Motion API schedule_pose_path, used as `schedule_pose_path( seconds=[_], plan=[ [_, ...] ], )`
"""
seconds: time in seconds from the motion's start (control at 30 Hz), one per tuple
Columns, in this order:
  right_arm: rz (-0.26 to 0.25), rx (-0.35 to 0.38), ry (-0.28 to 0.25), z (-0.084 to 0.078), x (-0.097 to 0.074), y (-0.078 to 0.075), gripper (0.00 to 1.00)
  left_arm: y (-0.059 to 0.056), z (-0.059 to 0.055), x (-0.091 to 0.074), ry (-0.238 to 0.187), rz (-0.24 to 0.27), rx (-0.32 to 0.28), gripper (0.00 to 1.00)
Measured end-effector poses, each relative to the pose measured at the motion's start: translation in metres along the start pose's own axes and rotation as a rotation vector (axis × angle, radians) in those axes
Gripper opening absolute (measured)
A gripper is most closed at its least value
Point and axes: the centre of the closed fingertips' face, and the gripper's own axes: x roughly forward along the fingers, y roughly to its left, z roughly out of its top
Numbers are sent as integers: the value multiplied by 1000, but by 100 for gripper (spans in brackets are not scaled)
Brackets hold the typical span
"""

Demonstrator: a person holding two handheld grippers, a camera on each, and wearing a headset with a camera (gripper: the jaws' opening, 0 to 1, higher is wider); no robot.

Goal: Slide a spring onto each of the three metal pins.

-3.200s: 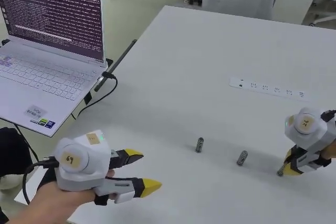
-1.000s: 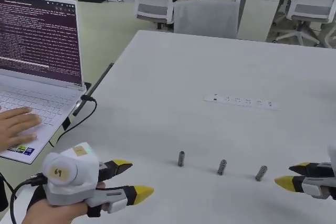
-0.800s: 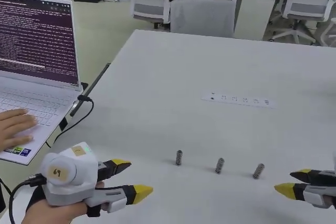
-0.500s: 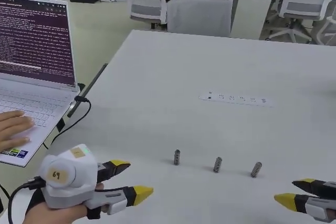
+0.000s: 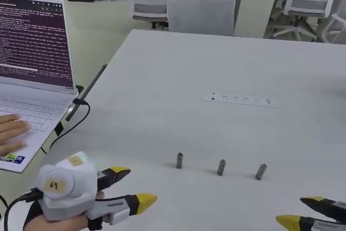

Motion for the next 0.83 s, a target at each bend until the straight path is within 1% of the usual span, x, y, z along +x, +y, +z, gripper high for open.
schedule_pose_path(
  seconds=[0.2, 0.23, 0.37, 0.83],
  plan=[
    [2, 9, 2, -5, -1, 1, 59, -2, -3, 0, 5, -1, 3, 52],
    [10, 10, 5, -7, -2, 2, 60, -2, -4, -1, 8, -2, 4, 52],
    [9, 14, 4, -11, -2, -2, 60, -2, -4, -1, 9, -2, 5, 52],
    [13, 14, 9, -13, -1, -4, 61, -3, -2, 0, 12, -9, 14, 52]
  ],
)
